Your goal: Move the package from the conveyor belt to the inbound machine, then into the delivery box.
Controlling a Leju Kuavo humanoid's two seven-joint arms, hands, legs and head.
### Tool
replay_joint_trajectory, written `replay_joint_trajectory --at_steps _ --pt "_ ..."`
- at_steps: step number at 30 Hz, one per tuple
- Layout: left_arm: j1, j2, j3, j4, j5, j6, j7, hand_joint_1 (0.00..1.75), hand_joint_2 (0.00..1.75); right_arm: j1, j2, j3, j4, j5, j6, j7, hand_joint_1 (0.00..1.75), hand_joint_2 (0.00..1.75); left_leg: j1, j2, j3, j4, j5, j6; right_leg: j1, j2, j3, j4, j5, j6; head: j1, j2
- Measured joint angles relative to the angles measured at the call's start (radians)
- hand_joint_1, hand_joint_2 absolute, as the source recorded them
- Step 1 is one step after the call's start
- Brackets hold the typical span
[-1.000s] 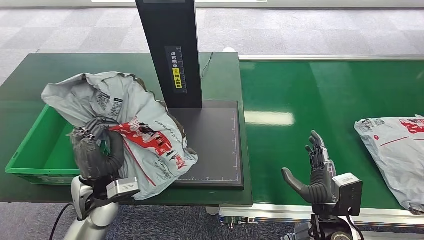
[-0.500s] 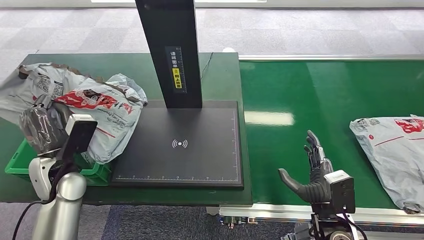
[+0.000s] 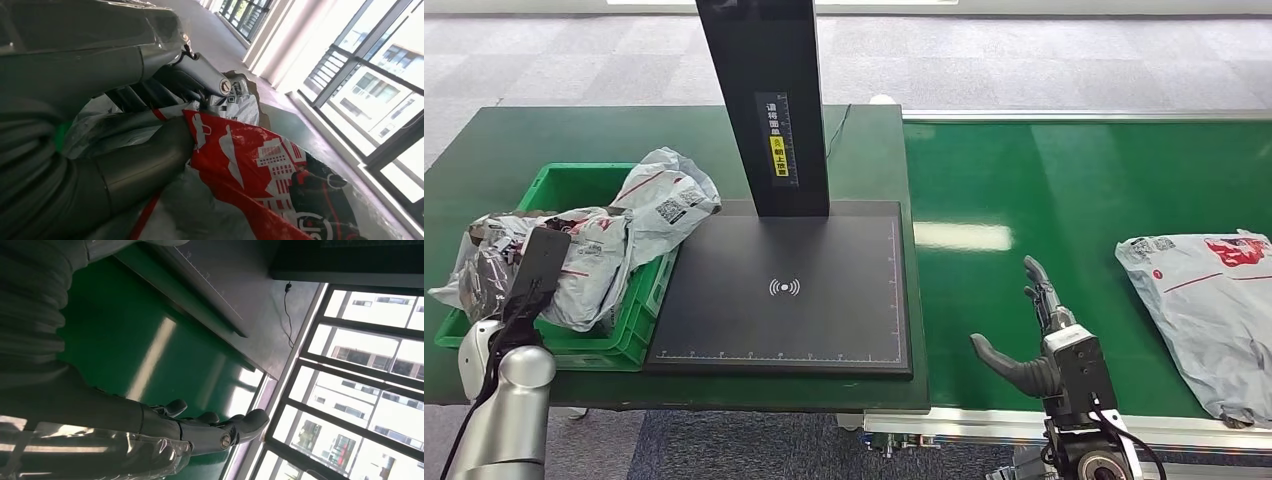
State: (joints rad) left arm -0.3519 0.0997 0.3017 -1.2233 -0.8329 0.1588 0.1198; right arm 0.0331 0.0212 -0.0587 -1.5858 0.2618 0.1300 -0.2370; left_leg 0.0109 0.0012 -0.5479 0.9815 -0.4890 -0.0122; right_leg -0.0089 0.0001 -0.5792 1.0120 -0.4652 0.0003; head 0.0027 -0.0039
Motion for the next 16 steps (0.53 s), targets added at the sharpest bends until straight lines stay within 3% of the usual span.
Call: replay_joint_trajectory --at_steps 3,8,10,14,16 --pt "0.0 0.01 0.011 0.029 0.04 -0.059 -0.003 1.75 1.75 -0.005 0.001 0.0 0.0 0.0 0.006 0.005 0.0 1.75 0.0 0.0 0.0 0.0 0.0 0.0 0.0 0.0 0.0 0.0 0.0 0.0 0.0 0.0" --pt "0.009 0.015 -0.001 0.053 0.25 -0.336 -0.114 1.75 1.75 -0.034 0.001 0.003 0.015 0.0 0.016 0.007 0.0 1.75 0.0 0.0 0.0 0.0 0.0 0.0 0.0 0.0 0.0 0.0 0.0 0.0 0.0 0.0" --pt "0.018 0.02 -0.023 0.053 0.3 -0.402 -0.14 1.68 1.75 -0.047 0.0 0.005 0.027 -0.001 0.018 0.007 0.0 1.75 0.0 -0.001 0.0 0.0 0.0 0.0 0.0 -0.001 0.001 0.0 0.0 0.0 0.0 0.0" --pt "0.025 0.041 -0.09 0.052 0.295 -0.416 -0.134 0.08 1.75 -0.059 -0.005 0.009 0.049 -0.001 0.019 0.007 0.0 1.75 0.0 -0.008 0.0 0.0 0.0 0.0 0.0 -0.007 0.002 0.0 -0.001 0.001 0.0 0.0" --pt "0.025 0.048 -0.113 0.052 0.291 -0.414 -0.132 0.0 1.75 -0.061 -0.008 0.012 0.055 -0.002 0.019 0.007 0.0 1.75 -0.001 -0.01 0.0 0.0 0.001 0.001 -0.001 -0.01 0.003 0.0 -0.001 0.001 0.0 0.0"
